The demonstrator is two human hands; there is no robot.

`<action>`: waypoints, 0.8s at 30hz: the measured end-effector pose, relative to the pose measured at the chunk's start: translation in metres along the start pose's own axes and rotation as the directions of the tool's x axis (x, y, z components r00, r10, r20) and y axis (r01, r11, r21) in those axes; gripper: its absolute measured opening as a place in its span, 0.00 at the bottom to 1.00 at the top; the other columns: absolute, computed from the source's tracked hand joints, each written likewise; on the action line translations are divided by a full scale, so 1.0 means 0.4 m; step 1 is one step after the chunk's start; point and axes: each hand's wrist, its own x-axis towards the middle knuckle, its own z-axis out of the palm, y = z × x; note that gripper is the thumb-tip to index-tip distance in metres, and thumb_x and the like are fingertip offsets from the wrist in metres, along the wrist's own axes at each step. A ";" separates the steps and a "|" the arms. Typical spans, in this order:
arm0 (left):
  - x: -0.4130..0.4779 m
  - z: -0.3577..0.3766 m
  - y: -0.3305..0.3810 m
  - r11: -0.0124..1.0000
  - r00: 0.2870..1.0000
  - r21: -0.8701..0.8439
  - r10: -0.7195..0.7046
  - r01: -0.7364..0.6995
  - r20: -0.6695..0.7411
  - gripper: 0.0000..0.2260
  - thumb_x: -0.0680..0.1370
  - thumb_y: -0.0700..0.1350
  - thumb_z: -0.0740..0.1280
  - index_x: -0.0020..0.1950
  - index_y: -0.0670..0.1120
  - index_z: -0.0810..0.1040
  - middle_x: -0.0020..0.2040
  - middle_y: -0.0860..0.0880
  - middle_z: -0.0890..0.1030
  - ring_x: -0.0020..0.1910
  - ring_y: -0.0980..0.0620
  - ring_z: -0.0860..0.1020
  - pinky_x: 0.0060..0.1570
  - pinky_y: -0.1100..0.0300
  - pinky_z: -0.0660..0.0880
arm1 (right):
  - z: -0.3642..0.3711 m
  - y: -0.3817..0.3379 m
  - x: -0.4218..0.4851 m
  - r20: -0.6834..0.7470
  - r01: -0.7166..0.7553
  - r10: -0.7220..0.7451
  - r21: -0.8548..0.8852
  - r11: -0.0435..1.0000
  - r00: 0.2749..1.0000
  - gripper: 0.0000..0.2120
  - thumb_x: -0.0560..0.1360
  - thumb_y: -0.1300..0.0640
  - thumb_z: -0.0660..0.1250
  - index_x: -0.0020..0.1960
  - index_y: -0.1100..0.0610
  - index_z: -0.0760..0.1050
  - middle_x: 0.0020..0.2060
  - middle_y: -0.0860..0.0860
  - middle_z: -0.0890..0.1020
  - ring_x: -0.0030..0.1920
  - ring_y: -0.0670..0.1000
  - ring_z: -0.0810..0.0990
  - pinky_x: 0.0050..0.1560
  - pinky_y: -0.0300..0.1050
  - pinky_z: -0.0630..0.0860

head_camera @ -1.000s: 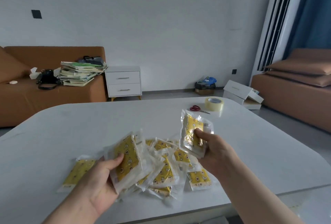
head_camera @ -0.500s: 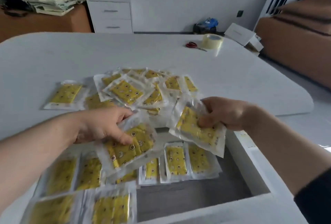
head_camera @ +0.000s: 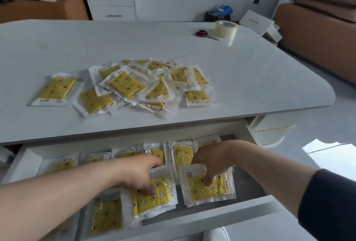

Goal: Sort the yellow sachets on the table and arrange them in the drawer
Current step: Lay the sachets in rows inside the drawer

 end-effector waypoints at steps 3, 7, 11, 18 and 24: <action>0.017 0.031 0.009 0.999 1.000 -0.035 -0.005 0.006 0.020 0.33 0.73 0.45 0.73 0.75 0.49 0.63 0.71 0.50 0.70 0.67 0.50 0.71 0.65 0.58 0.70 | 0.013 -0.002 0.009 0.029 0.015 -0.014 -0.011 1.000 0.999 0.18 0.73 0.53 0.72 0.62 0.53 0.75 0.48 0.46 0.77 0.49 0.49 0.74 0.51 0.43 0.68; 0.031 0.071 0.014 1.000 1.000 -0.007 0.012 -0.012 0.019 0.35 0.74 0.46 0.72 0.77 0.51 0.58 0.75 0.51 0.65 0.72 0.49 0.67 0.68 0.58 0.67 | 0.025 -0.002 0.016 0.036 0.004 0.000 -0.092 0.996 0.999 0.22 0.74 0.52 0.72 0.65 0.53 0.74 0.50 0.46 0.75 0.52 0.50 0.73 0.55 0.45 0.69; 0.038 0.087 0.004 0.998 0.999 0.051 0.036 -0.036 -0.007 0.35 0.74 0.46 0.71 0.77 0.51 0.58 0.76 0.51 0.63 0.73 0.50 0.65 0.69 0.59 0.66 | 0.030 -0.012 0.020 0.025 -0.020 0.025 -0.169 0.985 0.999 0.28 0.74 0.53 0.71 0.72 0.54 0.68 0.66 0.51 0.74 0.65 0.55 0.72 0.64 0.51 0.68; 0.041 0.090 0.000 0.996 0.987 0.051 0.085 -0.079 -0.137 0.14 0.78 0.38 0.59 0.59 0.50 0.79 0.54 0.51 0.80 0.51 0.52 0.79 0.49 0.58 0.79 | 0.016 -0.026 0.024 0.024 -0.019 0.023 -0.161 0.987 0.999 0.24 0.77 0.57 0.66 0.73 0.54 0.68 0.73 0.51 0.69 0.73 0.54 0.66 0.70 0.53 0.64; 0.049 0.103 -0.011 0.994 0.967 0.051 0.103 -0.094 -0.231 0.17 0.78 0.36 0.63 0.62 0.53 0.78 0.59 0.53 0.80 0.55 0.53 0.79 0.54 0.58 0.78 | 0.028 -0.016 0.031 -0.094 -0.034 0.019 -0.155 0.987 0.995 0.24 0.78 0.60 0.66 0.73 0.55 0.67 0.71 0.51 0.71 0.71 0.54 0.68 0.69 0.49 0.65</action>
